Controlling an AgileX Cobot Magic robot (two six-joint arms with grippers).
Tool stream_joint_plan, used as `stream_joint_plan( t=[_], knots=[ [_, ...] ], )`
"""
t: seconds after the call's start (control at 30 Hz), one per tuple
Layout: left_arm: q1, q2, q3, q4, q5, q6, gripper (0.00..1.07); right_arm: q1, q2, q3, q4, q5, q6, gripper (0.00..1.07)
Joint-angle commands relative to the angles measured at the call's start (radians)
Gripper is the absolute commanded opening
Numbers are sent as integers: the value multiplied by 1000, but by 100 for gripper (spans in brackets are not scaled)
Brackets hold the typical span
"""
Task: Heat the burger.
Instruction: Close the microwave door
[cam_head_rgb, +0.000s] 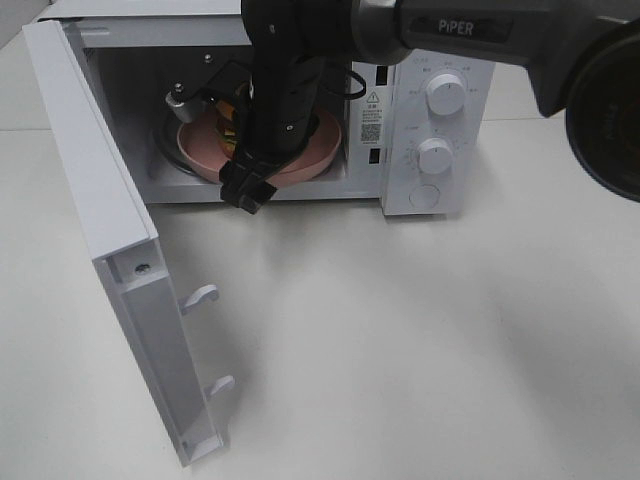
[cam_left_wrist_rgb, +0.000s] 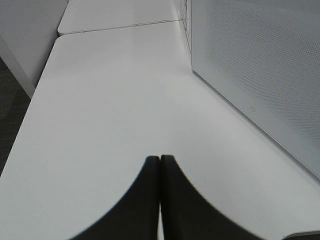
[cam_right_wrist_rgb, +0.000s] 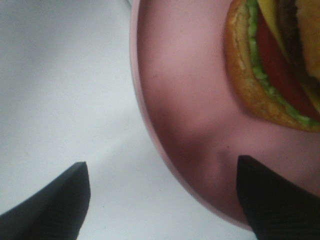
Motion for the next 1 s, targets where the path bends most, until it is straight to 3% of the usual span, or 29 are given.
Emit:
stream_joint_plan(
  t=[0.03, 0.57, 1.0],
  knots=[
    [-2, -20, 4, -9, -15, 0, 0, 0, -52, -8, 1, 26, 96, 76],
    [-2, -20, 4, -9, -15, 0, 0, 0, -61, -8, 122, 299, 303, 76],
    [-2, -20, 4, -9, -15, 0, 0, 0, -70, -8, 99, 382, 402, 75]
  ],
)
